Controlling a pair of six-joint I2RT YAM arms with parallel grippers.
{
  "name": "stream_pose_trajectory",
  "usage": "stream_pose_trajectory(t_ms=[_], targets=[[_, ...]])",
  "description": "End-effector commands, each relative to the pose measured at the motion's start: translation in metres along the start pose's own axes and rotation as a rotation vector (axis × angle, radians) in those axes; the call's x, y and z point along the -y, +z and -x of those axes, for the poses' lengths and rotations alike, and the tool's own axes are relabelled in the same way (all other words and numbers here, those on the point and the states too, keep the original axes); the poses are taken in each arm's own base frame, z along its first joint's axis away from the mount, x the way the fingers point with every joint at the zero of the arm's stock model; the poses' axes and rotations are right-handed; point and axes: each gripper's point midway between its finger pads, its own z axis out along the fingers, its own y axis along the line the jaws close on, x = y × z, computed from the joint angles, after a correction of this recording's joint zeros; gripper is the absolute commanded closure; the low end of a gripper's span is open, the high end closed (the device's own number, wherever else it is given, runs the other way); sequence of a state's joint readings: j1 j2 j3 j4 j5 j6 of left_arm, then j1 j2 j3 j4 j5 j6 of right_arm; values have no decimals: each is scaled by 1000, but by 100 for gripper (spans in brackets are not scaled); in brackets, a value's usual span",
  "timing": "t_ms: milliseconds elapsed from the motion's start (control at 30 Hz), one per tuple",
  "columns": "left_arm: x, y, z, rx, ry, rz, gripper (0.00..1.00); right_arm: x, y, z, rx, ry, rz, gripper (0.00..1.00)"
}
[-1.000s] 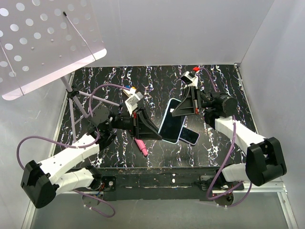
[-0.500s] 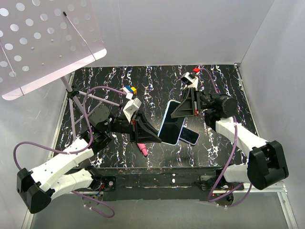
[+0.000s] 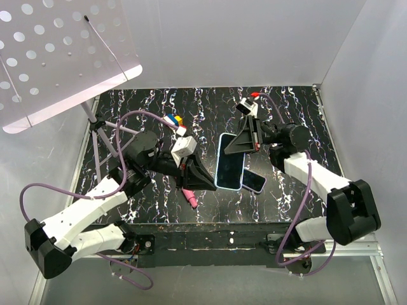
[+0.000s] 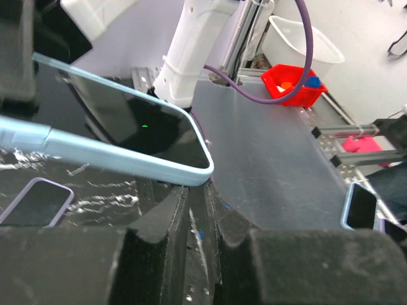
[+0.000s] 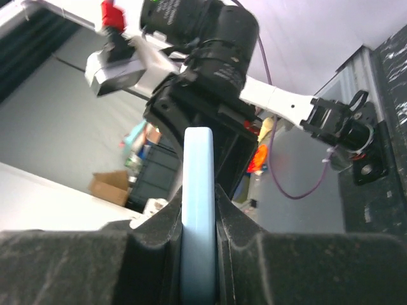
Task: Take the phone out of the phone case
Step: Remove the phone case from the phone.
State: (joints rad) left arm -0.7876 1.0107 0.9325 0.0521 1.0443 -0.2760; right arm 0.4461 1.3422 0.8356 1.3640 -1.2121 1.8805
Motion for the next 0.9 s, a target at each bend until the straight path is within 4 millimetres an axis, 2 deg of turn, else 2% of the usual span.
stream_pose_trajectory(t_ms=[0,67,133,200,300,333,400,433,467,533,667,767,867], targets=[[-8,1,43,92,333,43,100,-6,10,31,118,367,44,99],[-16,-1,46,109,342,104,100,-5,10,32,126,370,40,99],[-36,-9,55,155,343,252,100,-4,10,31,126,370,33,99],[-47,-15,58,184,324,338,100,-2,10,30,121,357,12,99],[-53,-17,49,175,224,377,100,0,8,34,146,295,-7,99],[-53,-17,45,171,171,384,97,-3,7,37,160,266,0,99],[-56,-18,32,182,6,407,70,-5,2,45,203,204,-1,99],[-55,-18,23,192,-66,411,51,-5,-1,48,226,180,-7,99],[-52,-18,20,222,-135,399,40,-3,-3,51,246,163,-20,99],[-46,-19,12,265,-261,391,24,-2,-8,56,275,125,-40,99],[-39,-29,9,379,-449,408,15,-4,-13,59,315,54,-42,99],[-29,-34,14,455,-504,375,14,1,-17,59,333,24,-43,99],[-33,-42,17,539,-612,402,18,5,-20,57,360,-7,-59,99]])
